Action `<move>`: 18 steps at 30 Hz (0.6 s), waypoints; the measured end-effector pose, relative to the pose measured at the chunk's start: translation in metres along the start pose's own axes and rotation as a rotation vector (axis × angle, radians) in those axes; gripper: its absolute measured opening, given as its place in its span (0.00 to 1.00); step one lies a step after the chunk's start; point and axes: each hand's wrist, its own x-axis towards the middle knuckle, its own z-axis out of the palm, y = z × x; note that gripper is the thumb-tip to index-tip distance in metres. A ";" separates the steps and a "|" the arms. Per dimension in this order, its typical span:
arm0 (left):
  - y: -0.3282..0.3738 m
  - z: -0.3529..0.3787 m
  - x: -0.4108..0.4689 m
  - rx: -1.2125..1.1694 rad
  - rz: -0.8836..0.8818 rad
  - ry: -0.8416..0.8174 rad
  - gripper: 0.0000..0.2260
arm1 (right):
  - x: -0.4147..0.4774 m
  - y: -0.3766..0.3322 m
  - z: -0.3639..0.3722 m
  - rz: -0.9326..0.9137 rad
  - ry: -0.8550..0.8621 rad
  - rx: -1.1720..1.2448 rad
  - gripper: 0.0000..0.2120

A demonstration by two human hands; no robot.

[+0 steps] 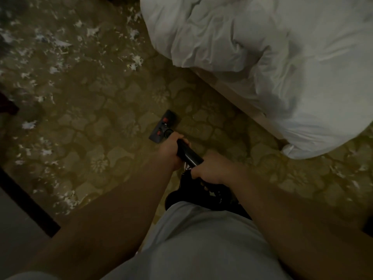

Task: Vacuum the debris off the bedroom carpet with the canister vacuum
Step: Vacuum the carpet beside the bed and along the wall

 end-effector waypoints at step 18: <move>-0.289 0.109 -0.062 0.166 -0.124 -0.072 0.04 | -0.097 0.304 -0.027 0.163 -0.006 0.090 0.14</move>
